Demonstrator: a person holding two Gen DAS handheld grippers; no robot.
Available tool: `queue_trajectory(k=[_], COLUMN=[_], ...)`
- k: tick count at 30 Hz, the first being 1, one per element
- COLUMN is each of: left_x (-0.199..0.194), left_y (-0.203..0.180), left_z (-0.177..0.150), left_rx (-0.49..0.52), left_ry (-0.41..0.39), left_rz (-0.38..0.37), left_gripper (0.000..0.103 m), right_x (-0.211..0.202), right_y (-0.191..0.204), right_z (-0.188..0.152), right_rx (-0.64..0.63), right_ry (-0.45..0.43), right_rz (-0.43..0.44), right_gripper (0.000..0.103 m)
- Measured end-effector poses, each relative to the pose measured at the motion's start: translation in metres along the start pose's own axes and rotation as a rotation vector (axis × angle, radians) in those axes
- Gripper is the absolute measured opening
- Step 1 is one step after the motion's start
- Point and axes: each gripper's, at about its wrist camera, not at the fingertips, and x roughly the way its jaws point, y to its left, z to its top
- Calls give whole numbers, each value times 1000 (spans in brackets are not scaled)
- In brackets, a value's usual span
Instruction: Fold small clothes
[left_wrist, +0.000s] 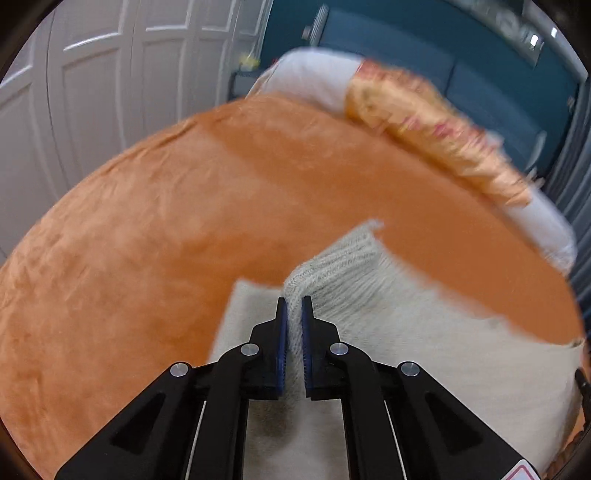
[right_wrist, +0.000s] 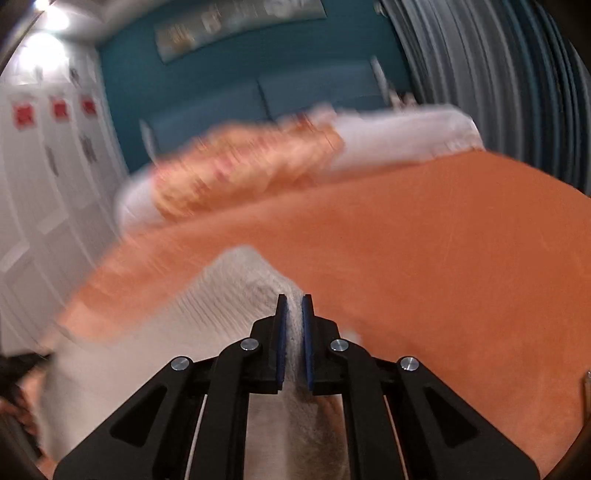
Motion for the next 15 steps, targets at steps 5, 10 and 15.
queue_trajectory(k=[5, 10, 15], left_x=[2, 20, -43], left_y=[4, 2, -17], left_z=[-7, -12, -19], left_rx=[1, -6, 54], left_ry=[2, 60, -21], left_rz=[17, 45, -18], left_gripper=[4, 6, 14], right_x=[-30, 20, -67], right_y=[-3, -18, 25], right_z=[-2, -17, -18], right_rx=[43, 59, -18], right_ry=[-94, 109, -97], right_rz=[76, -13, 46], right_gripper=[6, 8, 11])
